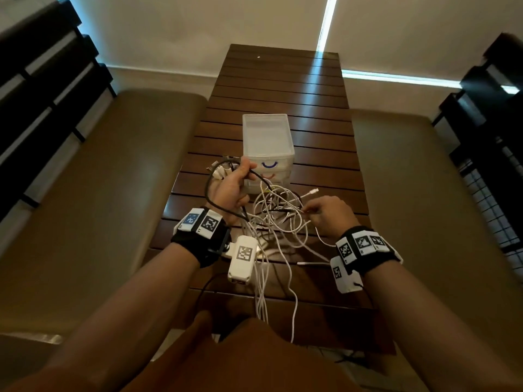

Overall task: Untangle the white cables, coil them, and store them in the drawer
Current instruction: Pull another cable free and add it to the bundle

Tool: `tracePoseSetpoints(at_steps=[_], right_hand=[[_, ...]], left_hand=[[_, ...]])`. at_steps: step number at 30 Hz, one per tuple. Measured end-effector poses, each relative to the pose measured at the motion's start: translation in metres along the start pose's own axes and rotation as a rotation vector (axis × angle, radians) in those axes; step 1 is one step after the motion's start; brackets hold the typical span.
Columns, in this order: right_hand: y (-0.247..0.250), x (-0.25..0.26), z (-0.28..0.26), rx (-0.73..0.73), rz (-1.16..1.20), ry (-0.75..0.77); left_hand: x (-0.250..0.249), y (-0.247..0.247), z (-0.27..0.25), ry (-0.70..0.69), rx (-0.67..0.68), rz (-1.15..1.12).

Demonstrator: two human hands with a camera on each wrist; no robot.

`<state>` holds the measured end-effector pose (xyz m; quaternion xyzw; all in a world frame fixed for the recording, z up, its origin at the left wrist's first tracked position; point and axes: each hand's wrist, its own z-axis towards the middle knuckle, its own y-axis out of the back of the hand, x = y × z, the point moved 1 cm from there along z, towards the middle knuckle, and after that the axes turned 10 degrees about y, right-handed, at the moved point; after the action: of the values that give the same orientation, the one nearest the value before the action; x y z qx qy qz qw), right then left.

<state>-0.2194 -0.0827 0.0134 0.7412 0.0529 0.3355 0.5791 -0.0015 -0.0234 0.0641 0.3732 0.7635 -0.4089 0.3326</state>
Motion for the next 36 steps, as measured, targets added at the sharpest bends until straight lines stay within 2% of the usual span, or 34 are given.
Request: tracePoseSetpoints(at_steps=[2, 4, 5, 8, 11, 15, 18, 20, 22, 26, 30, 32, 34, 36], right_hand=[[0.009, 0.006, 0.003, -0.041, 0.173, 0.026], [0.023, 0.023, 0.003, -0.200, 0.424, 0.130], [0.030, 0.036, 0.004, -0.226, 0.502, 0.194], [0.033, 0.072, 0.009, -0.144, 0.546, 0.341], [0.025, 0.077, 0.015, -0.222, 0.576, 0.314], [0.032, 0.079, 0.010, -0.201, 0.663, 0.325], [0.038, 0.076, 0.007, -0.210, 0.706, 0.300], [0.041, 0.073, 0.006, -0.270, 0.780, 0.263], [0.049, 0.070, 0.007, -0.388, 0.811, 0.233], [0.077, 0.066, 0.009, -0.639, 0.847, 0.309], [0.091, 0.064, 0.006, -0.756, 0.830, 0.390], [0.092, 0.063, 0.009, -0.815, 0.847, 0.364], [0.092, 0.063, 0.012, -0.858, 0.870, 0.322], [0.093, 0.066, 0.015, -0.878, 0.856, 0.331]], left_hand=[[-0.003, 0.003, 0.001, -0.043, 0.028, 0.103], [-0.003, 0.002, 0.001, -0.076, 0.065, 0.274], [-0.002, 0.001, 0.001, -0.107, 0.074, 0.352], [0.002, -0.010, -0.009, -0.104, 0.189, 0.341], [0.003, -0.015, -0.009, -0.107, 0.297, 0.209], [0.008, -0.007, 0.002, -0.231, 0.207, 0.488], [0.015, -0.001, 0.010, -0.193, 0.285, 0.597], [0.017, -0.001, 0.015, -0.169, 0.326, 0.707], [0.024, 0.002, 0.019, -0.158, 0.292, 0.752], [0.038, 0.013, 0.024, -0.110, 0.188, 0.639], [0.038, 0.016, 0.034, -0.070, 0.147, 0.622], [0.043, 0.018, 0.038, -0.108, 0.137, 0.717], [0.053, 0.026, 0.042, -0.132, 0.052, 0.837], [0.059, 0.031, 0.045, -0.137, 0.000, 0.846]])
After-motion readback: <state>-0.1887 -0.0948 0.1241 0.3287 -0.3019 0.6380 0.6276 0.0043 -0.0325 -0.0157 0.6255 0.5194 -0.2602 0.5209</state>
